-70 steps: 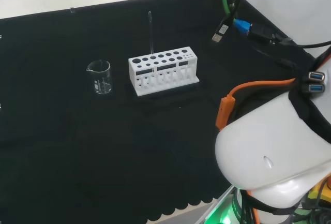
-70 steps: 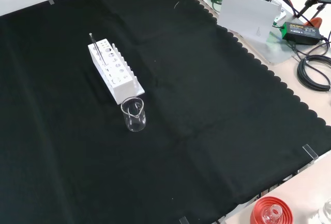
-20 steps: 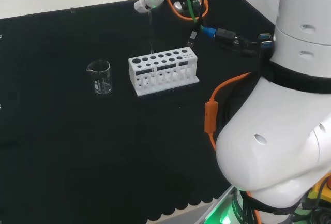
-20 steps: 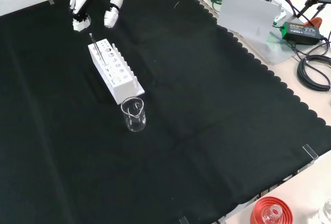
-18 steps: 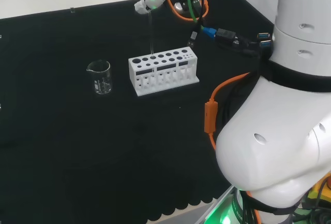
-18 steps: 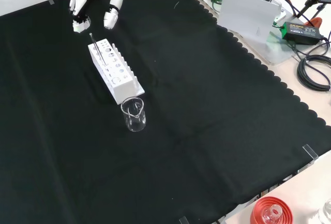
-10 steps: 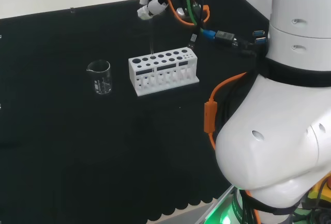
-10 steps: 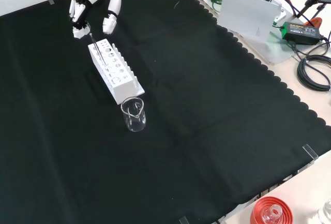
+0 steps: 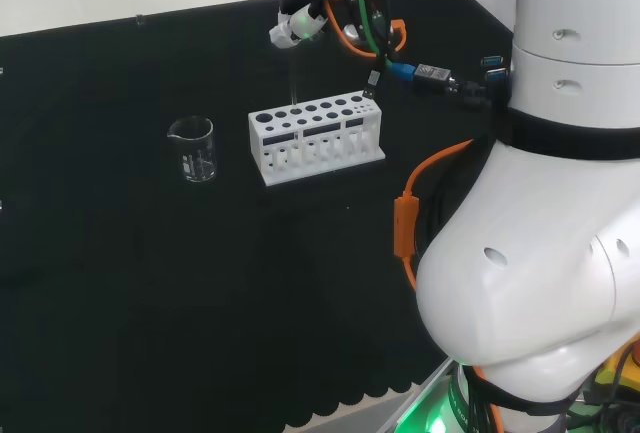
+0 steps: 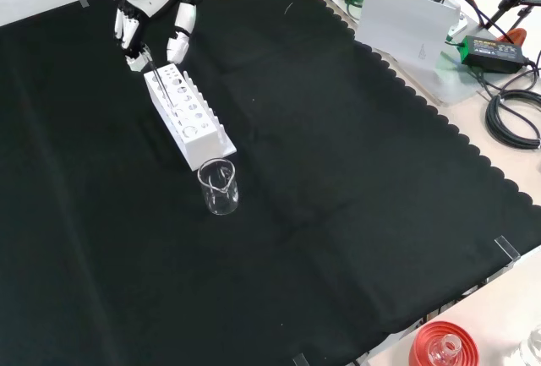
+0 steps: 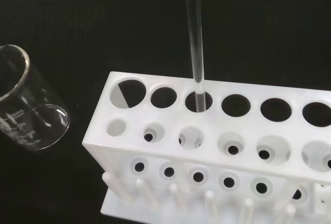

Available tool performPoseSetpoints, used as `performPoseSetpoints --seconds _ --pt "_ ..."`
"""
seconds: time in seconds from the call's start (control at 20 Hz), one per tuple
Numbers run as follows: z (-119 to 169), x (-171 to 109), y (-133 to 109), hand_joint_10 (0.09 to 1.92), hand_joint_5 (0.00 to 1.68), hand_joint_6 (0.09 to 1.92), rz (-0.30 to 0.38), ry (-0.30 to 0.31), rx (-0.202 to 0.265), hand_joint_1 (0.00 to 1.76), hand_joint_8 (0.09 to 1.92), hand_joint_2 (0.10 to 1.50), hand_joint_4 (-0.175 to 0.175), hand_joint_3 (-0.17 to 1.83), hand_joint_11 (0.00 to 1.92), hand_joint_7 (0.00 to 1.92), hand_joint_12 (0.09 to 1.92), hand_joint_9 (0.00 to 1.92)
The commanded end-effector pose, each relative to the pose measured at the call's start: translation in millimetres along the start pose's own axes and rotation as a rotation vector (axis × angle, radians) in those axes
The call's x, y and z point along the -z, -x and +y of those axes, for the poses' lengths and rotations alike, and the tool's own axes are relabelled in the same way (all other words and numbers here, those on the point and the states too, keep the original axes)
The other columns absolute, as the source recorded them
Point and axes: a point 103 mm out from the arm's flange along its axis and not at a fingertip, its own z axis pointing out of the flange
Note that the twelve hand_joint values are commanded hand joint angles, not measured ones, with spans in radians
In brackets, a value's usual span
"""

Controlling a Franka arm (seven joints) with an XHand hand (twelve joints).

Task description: Take the glass rod from the white test tube rack.

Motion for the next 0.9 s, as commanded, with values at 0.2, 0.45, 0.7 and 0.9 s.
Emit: performPoseSetpoints --seconds 0.2,0.45,0.7,0.9 --pt "18.2 -16.7 1.2 0.68 0.51 0.93 0.009 -0.015 0.012 0.64 0.79 1.12 -0.126 -0.17 0.73 0.81 1.28 0.95" --pt "22.1 -21.2 4.4 0.66 0.55 0.95 0.0 -0.023 0.013 0.67 0.77 1.13 -0.133 -0.17 0.76 0.84 1.26 0.98" --pt "26.1 -23.0 8.8 0.62 0.65 0.91 -0.015 -0.015 0.013 0.81 0.75 1.13 -0.154 -0.17 0.85 0.88 1.22 1.04" --pt "25.6 -20.3 9.8 0.54 0.74 0.87 -0.029 -0.001 0.014 0.93 0.72 1.15 -0.174 -0.17 1.02 0.95 1.14 1.16"
